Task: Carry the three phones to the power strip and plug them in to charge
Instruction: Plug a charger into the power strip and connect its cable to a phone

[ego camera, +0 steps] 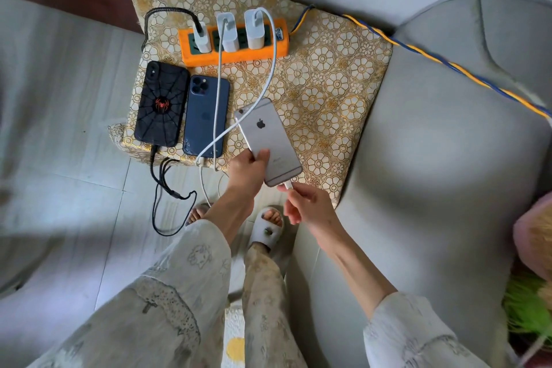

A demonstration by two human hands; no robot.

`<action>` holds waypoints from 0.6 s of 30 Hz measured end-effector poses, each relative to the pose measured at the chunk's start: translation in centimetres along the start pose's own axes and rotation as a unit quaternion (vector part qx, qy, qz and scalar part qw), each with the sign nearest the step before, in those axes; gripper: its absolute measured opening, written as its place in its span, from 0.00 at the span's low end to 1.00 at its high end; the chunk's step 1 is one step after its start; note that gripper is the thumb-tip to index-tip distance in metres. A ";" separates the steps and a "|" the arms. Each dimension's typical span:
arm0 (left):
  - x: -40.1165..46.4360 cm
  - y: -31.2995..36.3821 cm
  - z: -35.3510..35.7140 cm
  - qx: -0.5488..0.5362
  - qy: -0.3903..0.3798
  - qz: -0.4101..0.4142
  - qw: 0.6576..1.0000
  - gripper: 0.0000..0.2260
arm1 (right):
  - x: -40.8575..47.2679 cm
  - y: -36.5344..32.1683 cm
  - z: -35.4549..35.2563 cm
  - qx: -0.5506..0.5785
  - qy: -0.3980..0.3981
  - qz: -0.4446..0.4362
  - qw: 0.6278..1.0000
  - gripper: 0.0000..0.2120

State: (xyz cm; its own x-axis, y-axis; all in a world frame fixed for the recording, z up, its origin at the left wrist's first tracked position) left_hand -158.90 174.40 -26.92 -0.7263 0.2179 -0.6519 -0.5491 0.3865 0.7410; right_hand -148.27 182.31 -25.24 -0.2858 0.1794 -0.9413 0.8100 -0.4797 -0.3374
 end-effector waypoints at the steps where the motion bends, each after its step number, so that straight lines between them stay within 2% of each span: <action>1: 0.0 0.1 0.0 0.020 -0.007 0.012 1.000 0.07 | 0.1 0.0 0.0 -0.012 -0.013 0.013 1.000 0.11; 4: 0.4 0.6 -0.2 0.068 -0.035 0.037 0.996 0.11 | 0.8 -0.6 -0.5 0.005 -0.037 0.046 0.998 0.10; 7: 0.9 1.0 -0.4 0.096 -0.077 0.036 0.992 0.12 | 1.9 -2.1 -0.8 0.134 -0.042 0.043 0.989 0.09; 9: 0.9 1.2 -0.3 0.140 -0.102 0.045 0.984 0.11 | 2.6 -3.0 -0.5 0.120 -0.018 0.033 0.992 0.05; 14: 0.3 1.7 -1.9 0.239 -0.047 0.118 0.963 0.11 | 4.2 -4.3 1.3 0.095 0.006 0.027 0.995 0.07; 18: -1.3 0.5 -5.7 0.290 -0.012 0.142 0.946 0.12 | 5.4 -5.8 2.2 0.101 0.077 0.057 0.990 0.08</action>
State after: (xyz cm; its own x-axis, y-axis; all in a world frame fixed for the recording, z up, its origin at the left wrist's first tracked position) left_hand -160.58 169.23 -24.84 -0.7974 0.4036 -0.4487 -0.0095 0.7349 0.6781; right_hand -155.62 184.18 -28.35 -0.1040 0.2351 -0.9664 0.7098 -0.6631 -0.2377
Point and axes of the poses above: each hand's wrist, its own x-axis towards the middle knuckle, its own z-axis out of the palm, y = z × x, the point moved 4 cm from there along x, towards the middle knuckle, and after that the axes turned 15 degrees about z, right-handed, at the moved point
